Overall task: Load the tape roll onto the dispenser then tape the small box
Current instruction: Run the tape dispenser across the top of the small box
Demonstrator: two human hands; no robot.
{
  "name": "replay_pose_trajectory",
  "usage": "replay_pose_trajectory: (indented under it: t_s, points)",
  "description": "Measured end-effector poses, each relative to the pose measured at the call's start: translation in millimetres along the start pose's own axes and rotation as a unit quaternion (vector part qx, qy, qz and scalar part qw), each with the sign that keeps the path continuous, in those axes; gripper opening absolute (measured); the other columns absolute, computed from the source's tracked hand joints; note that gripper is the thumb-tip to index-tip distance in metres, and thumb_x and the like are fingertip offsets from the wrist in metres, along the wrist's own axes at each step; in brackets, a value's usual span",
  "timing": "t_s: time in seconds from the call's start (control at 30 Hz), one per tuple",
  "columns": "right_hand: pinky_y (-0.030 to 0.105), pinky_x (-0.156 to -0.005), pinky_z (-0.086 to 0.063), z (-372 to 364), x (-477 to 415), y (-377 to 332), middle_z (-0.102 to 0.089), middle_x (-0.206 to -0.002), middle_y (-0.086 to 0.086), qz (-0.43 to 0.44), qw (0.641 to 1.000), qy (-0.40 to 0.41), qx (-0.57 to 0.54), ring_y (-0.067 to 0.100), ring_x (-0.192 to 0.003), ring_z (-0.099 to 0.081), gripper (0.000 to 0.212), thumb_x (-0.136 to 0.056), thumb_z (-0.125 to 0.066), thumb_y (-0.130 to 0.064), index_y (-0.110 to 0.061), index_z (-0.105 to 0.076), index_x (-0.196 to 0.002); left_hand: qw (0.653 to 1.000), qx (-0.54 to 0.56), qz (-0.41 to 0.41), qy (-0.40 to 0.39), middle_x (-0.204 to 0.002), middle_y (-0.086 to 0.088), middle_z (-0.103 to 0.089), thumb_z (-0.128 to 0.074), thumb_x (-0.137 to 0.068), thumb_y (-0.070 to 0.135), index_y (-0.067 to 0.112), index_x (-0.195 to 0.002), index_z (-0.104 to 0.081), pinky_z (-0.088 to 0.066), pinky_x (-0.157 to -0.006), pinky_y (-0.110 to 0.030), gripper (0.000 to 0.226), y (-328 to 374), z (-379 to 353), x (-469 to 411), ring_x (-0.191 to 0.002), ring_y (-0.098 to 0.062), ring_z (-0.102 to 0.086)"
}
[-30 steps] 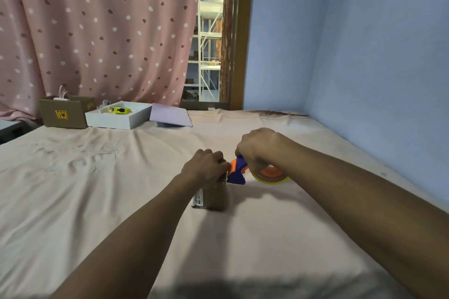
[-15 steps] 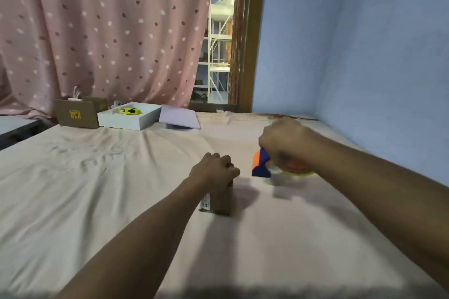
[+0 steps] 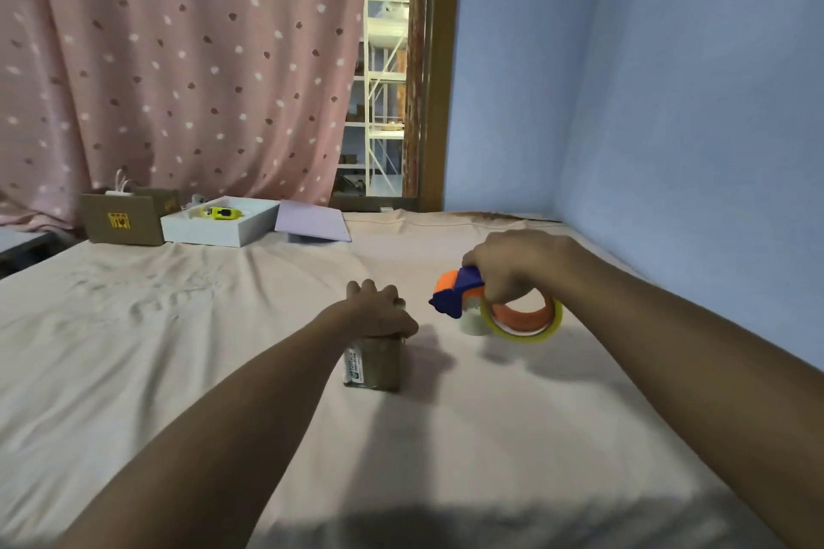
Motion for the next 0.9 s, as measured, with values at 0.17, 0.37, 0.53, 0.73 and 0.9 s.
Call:
replay_pose_trajectory:
  t_s: [0.17, 0.37, 0.53, 0.73, 0.9]
  points:
    - [0.028, -0.058, -0.04, -26.8, -1.0, 6.8, -0.056, -0.09, 0.0, -0.037, 0.983, 0.013, -0.179, 0.017, -0.074, -0.054, 0.041, -0.079, -0.062, -0.017, -0.024, -0.057, -0.119, 0.998, 0.019, 0.047, 0.029, -0.109, -0.005, -0.047, -0.054, -0.066, 0.04, 0.022, -0.103, -0.053, -0.043, -0.104, -0.053, 0.041, -7.8, 2.0, 1.3, -0.129, -0.032, -0.037]
    - [0.033, -0.06, -0.048, -65.0, -9.0, 11.6, -0.066, -0.094, 0.013, -0.12, 0.889, 0.022, -0.442, 0.026, -0.075, -0.063, 0.046, -0.069, -0.068, -0.01, -0.014, -0.05, -0.111, 0.987, 0.049, 0.082, 0.131, -0.13, -0.007, -0.05, -0.059, -0.078, 0.037, 0.022, -0.128, -0.059, -0.039, -0.105, -0.049, 0.053, -26.5, 14.8, 9.9, -0.138, -0.03, -0.035]
    - [0.036, -0.067, -0.059, -98.7, -14.0, -14.7, -0.066, -0.083, 0.007, -0.14, 0.808, 0.008, -0.572, 0.023, -0.074, -0.064, 0.032, -0.067, -0.072, -0.008, -0.015, -0.065, -0.097, 0.993, 0.057, 0.082, 0.057, -0.112, -0.007, -0.05, -0.057, -0.069, 0.05, 0.018, -0.126, -0.06, -0.044, -0.097, -0.04, 0.065, -42.8, 11.9, 4.6, -0.128, -0.031, -0.039]
    - [0.037, -0.067, -0.065, -125.4, -20.6, -26.8, -0.073, -0.088, 0.009, -0.2, 0.828, 0.027, -0.523, 0.026, -0.076, -0.074, 0.03, -0.063, -0.07, -0.023, -0.01, -0.075, -0.09, 0.993, 0.038, 0.068, 0.086, -0.142, -0.011, -0.05, -0.059, -0.081, 0.047, 0.022, -0.139, -0.054, -0.036, -0.108, -0.046, 0.064, -41.2, 8.5, 4.1, -0.141, -0.033, -0.036]
    - [0.036, -0.085, -0.06, -131.0, -28.0, -30.0, -0.073, -0.095, 0.006, -0.196, 0.853, 0.009, -0.483, 0.023, -0.09, -0.069, 0.038, -0.062, -0.071, -0.03, -0.017, -0.071, -0.097, 0.993, 0.049, 0.053, 0.095, -0.131, -0.008, -0.053, -0.059, -0.081, 0.045, 0.018, -0.13, -0.058, -0.039, -0.088, -0.042, 0.055, -43.3, 10.2, 6.4, -0.135, -0.029, -0.037]
Point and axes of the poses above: each hand's wrist, its own x-axis away from the middle knuckle, its own z-axis out of the back of the hand, y = z × x, the point moved 5 cm from there along -x, towards the middle knuckle
